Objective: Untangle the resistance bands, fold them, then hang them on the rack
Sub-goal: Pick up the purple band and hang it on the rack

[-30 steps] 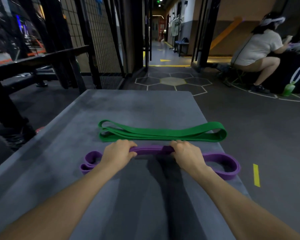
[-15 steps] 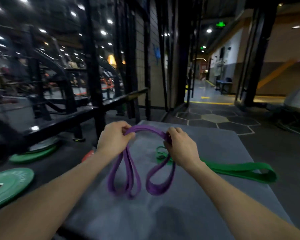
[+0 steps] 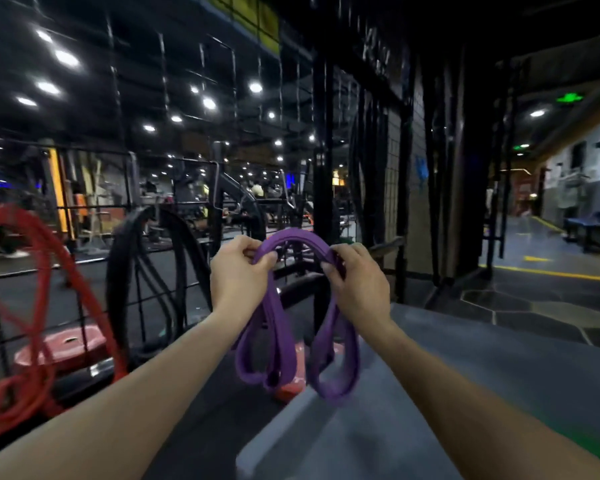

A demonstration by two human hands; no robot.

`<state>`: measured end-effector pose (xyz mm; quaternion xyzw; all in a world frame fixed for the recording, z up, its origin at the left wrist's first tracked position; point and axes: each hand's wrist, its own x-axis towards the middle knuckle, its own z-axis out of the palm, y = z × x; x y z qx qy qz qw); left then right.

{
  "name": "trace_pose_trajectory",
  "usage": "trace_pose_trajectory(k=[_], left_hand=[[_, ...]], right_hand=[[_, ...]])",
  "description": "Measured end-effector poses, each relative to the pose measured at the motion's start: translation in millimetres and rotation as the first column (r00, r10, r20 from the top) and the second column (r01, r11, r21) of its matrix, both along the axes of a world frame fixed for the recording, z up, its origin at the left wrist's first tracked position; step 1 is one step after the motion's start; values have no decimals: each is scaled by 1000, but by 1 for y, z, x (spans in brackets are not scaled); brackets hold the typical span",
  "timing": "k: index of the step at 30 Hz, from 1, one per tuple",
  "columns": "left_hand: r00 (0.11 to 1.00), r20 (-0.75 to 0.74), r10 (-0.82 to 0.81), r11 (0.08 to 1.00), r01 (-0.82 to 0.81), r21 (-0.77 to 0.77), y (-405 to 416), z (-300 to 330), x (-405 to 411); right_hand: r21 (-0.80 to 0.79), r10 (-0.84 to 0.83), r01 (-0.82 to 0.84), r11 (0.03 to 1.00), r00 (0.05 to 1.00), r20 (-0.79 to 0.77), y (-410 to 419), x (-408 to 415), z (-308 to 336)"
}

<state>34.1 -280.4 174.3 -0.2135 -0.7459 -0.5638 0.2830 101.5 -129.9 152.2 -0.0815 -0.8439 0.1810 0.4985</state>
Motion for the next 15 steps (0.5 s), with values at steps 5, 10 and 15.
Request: trace_pose_trajectory(k=[5,10,15], left_hand=[[998,-21,67,994,-65,88,-2,32,-19],[986,-41,164,980,-158,122,-2,60,-49],[960,-66,271,960,-264,95,2,72,-71]], right_hand=[[-104,85,-95,990,992,-97,-12,-43,31],[-87,102,-111,990,990,-102,-17,-88,59],[-97,128,-132,986,991,-46,-20,-123,79]])
